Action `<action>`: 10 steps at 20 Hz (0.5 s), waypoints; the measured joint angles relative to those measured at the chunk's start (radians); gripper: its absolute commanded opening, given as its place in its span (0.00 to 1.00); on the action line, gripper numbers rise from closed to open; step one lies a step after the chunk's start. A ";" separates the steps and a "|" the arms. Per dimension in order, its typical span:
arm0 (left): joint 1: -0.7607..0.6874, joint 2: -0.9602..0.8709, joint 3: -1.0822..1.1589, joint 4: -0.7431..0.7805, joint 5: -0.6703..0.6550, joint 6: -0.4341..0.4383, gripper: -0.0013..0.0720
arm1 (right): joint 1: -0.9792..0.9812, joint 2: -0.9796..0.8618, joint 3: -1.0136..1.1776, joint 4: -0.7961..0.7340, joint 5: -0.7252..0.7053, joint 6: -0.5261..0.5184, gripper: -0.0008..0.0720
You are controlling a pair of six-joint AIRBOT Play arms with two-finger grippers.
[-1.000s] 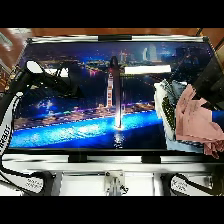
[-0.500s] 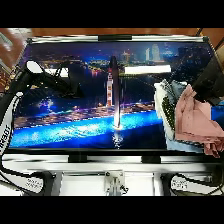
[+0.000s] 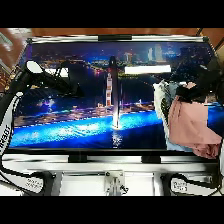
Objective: Fold the shirts.
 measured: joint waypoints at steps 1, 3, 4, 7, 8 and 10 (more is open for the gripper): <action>0.000 0.000 0.000 0.000 0.000 0.000 0.75 | 0.021 0.006 0.000 -0.037 -0.023 -0.001 0.78; 0.000 0.000 0.000 0.000 -0.001 0.000 0.74 | 0.048 0.033 0.000 -0.094 -0.050 0.002 0.81; 0.000 0.000 0.002 0.000 -0.003 0.000 0.63 | 0.053 0.055 0.003 -0.116 -0.063 0.005 0.81; 0.001 0.001 0.041 0.006 -0.042 -0.001 0.47 | 0.073 0.152 0.037 -0.149 -0.070 0.009 0.81; 0.001 0.005 0.069 0.018 -0.058 -0.002 0.46 | 0.087 0.187 0.056 -0.142 -0.053 0.007 0.81; -0.006 0.016 0.137 0.064 -0.072 -0.013 0.30 | 0.135 0.242 0.088 -0.101 0.020 0.002 0.81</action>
